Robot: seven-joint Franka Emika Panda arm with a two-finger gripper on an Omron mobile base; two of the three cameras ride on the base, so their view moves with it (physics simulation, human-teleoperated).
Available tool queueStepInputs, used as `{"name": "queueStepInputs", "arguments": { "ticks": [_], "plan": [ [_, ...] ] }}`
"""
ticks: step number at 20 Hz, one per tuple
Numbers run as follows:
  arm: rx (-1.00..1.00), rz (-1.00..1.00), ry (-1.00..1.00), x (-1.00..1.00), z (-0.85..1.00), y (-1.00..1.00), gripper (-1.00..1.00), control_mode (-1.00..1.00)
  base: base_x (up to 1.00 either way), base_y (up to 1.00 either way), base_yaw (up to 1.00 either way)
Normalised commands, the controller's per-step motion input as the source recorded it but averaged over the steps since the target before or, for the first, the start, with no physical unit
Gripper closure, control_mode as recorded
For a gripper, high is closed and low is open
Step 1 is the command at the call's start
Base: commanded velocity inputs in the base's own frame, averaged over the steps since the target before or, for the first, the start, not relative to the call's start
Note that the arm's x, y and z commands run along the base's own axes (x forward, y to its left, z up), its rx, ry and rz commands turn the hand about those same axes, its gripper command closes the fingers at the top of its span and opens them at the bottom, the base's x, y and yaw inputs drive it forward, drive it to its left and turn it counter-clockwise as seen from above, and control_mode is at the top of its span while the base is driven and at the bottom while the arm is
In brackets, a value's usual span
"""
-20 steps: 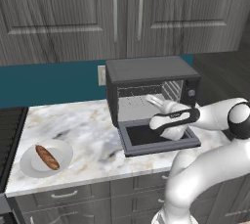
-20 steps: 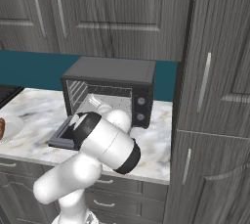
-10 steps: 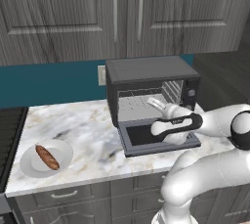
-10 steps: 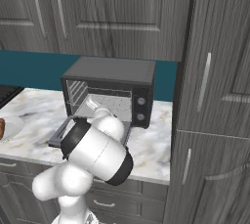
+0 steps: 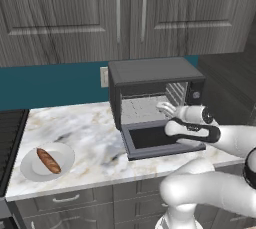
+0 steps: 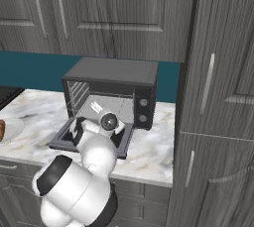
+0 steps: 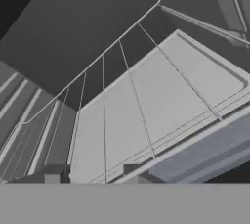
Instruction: Pull the toaster oven rack outwards. Pick up the baguette from the plate and place it on the toaster oven rack. Close the toaster oven door fully and set the temperature to the lowest setting.
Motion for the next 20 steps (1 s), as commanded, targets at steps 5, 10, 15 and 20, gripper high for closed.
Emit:
{"name": "queueStepInputs", "arguments": {
  "ticks": [5,10,15,20],
  "plan": [
    [0.00,-0.05,0.12,-0.73,-0.30,-0.25,1.00,-1.00,0.00,0.00,0.00],
    [0.00,-0.06,0.15,-0.76,-0.49,-0.29,1.00,-1.00,0.00,0.00,0.00],
    [0.00,-0.06,0.15,-0.89,-0.62,-0.31,1.00,-1.00,0.00,0.00,0.00],
    [0.00,-0.08,0.08,-1.00,-0.56,-0.31,1.00,-1.00,0.00,0.00,0.00]
  ]
}}
